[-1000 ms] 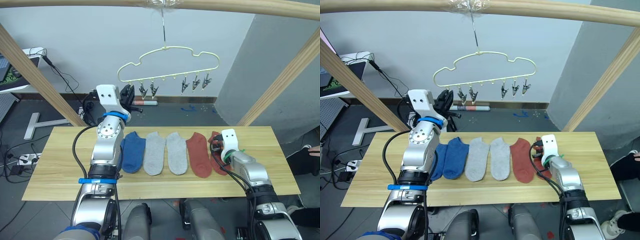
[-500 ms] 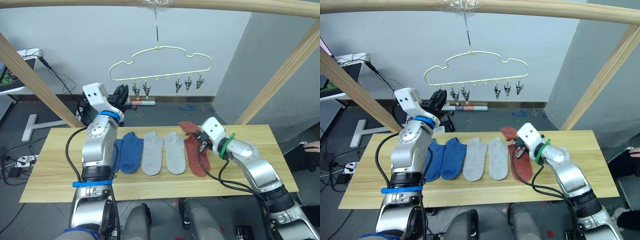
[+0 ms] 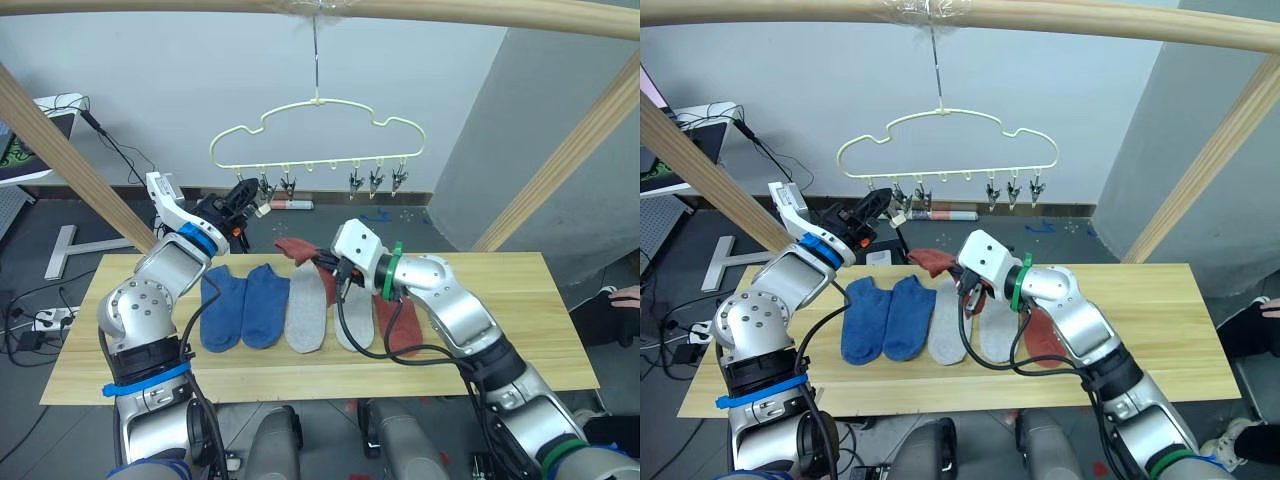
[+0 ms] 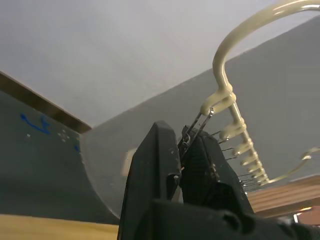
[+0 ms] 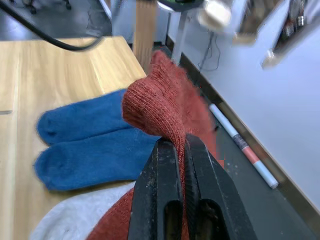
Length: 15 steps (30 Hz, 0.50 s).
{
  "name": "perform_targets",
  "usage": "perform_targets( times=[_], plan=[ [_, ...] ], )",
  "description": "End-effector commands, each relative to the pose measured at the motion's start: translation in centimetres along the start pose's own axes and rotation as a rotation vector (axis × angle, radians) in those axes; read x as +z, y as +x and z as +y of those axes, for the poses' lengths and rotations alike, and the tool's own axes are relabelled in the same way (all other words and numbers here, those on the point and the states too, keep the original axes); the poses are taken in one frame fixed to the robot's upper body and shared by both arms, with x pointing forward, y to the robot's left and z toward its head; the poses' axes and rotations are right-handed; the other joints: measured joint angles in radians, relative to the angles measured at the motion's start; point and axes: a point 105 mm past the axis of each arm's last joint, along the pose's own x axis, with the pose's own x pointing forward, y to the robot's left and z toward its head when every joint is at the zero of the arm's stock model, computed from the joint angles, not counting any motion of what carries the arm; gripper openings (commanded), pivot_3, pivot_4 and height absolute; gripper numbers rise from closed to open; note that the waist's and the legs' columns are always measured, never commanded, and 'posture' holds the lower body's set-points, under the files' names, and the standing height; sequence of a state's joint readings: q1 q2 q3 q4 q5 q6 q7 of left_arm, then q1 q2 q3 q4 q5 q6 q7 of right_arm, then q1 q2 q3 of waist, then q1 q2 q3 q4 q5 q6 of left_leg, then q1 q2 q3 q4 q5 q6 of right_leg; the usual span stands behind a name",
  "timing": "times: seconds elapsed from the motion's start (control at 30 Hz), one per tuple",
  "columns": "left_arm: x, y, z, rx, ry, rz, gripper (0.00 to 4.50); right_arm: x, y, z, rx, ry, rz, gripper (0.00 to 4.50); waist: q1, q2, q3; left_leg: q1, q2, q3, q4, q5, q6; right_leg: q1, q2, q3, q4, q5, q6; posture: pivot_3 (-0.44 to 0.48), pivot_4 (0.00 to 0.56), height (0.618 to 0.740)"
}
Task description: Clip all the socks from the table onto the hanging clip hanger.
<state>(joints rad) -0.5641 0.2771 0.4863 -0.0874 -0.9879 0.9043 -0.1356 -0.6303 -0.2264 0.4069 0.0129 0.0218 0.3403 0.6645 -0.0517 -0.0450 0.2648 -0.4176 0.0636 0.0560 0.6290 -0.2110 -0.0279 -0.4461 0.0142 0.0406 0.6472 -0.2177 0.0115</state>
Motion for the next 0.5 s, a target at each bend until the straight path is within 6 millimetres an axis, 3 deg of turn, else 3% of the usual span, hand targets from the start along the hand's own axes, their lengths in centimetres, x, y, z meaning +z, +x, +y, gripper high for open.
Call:
perform_targets(
  times=[0.03, 0.27, 0.5],
  plan=[
    [0.6, -0.7, -0.9, -0.021, -0.022, -0.023, 0.18, 2.3, 0.6, -0.9, -0.032, -0.057, -0.085, 0.04, 0.003, 0.000, 0.000, 0.000, 0.000, 0.000, 0.000, 0.000, 0.000, 0.000, 0.000, 0.000, 0.000, 0.000, 0.000, 0.043, 0.271, 0.740],
    [0.4, -1.2, -1.0, -0.017, -0.027, -0.008, 0.18, 3.8, 1.1, -1.9, -0.083, -0.063, -0.144, 0.04, 0.016, -0.001, 0.000, 0.000, 0.000, 0.000, 0.000, 0.000, 0.000, 0.000, 0.000, 0.000, 0.000, 0.000, 0.000, 0.058, 0.271, 0.740],
    [1.2, -1.3, -0.2, 0.005, -0.090, -0.036, 0.18, 4.0, 0.1, -1.3, -0.079, -0.144, -0.159, 0.04, 0.021, -0.001, 0.000, 0.000, 0.000, 0.000, 0.000, 0.000, 0.000, 0.000, 0.000, 0.000, 0.000, 0.000, 0.000, 0.051, 0.270, 0.740]
  ],
)
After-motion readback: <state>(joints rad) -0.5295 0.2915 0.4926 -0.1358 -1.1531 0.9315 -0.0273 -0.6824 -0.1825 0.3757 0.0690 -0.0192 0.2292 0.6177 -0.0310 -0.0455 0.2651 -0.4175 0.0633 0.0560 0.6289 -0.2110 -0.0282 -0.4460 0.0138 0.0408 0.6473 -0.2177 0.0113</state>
